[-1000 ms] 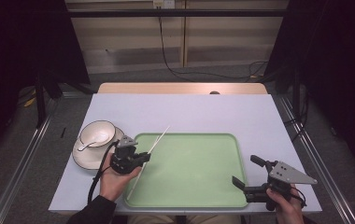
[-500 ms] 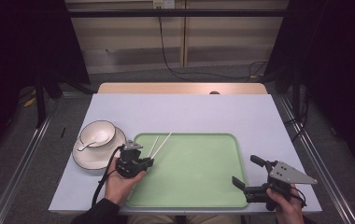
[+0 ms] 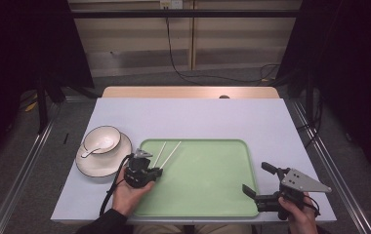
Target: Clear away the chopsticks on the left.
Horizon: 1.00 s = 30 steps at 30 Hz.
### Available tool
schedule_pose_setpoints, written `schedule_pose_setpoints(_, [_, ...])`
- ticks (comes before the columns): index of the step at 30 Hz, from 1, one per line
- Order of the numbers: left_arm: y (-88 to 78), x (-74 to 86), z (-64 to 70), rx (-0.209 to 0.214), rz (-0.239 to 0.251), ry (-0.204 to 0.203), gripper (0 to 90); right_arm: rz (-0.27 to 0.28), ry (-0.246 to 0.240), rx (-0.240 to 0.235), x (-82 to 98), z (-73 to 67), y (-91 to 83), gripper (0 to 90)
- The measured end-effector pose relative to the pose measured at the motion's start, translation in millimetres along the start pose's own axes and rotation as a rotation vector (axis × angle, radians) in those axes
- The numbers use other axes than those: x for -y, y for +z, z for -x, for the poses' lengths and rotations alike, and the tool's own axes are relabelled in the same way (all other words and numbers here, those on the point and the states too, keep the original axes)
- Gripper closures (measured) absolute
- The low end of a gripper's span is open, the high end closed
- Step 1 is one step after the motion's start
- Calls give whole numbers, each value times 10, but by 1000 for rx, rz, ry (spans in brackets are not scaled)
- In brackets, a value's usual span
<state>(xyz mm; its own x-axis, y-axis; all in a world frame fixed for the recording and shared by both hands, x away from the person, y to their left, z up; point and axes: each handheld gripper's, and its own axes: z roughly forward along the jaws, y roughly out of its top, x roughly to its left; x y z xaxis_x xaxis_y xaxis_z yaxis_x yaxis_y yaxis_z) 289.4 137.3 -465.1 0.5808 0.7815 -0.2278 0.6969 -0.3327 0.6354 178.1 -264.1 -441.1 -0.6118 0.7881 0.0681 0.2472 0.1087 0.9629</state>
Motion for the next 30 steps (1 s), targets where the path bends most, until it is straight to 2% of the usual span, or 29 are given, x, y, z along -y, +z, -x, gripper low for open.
schedule_pose_setpoints(1, [7, 1, -2, -12, -3, 1, 849, 0, 3, 0, 0, 1, -1, 19])
schedule_pose_setpoints(12, [22, 18, -12, -26, -1, 16, 843, -1, -1, -4, -1, -2, -5, 21])
schedule_pose_setpoints(14, [23, 17, -20, -22, -1, 1, 840, -1, -6, -5, 0, -1, -5, 21])
schedule_pose_setpoints(18, [22, 18, -12, -26, -3, 23, 839, -1, 0, -3, 0, -3, -6, 21])
schedule_pose_setpoints(20, [20, 13, -20, -7, -4, 16, 826, 0, -7, -6, 0, -1, -5, 20])
schedule_pose_setpoints(21, [18, 7, -20, -3, -4, 29, 776, 0, -7, -5, -1, -1, -6, 20])
schedule_pose_setpoints(23, [14, 3, -15, -16, -2, 37, 759, -1, -6, -4, -1, -2, -7, 21])
schedule_pose_setpoints(26, [-19, -34, -42, -10, 15, 55, 719, -1, -6, -5, -1, 1, -7, 20])
schedule_pose_setpoints(27, [-50, -75, -42, -10, 41, 62, 702, -1, 0, -3, -1, -1, -5, 21])
schedule_pose_setpoints(30, [-65, -117, -37, -7, 62, 76, 747, -1, -5, -5, -1, 0, -5, 20])
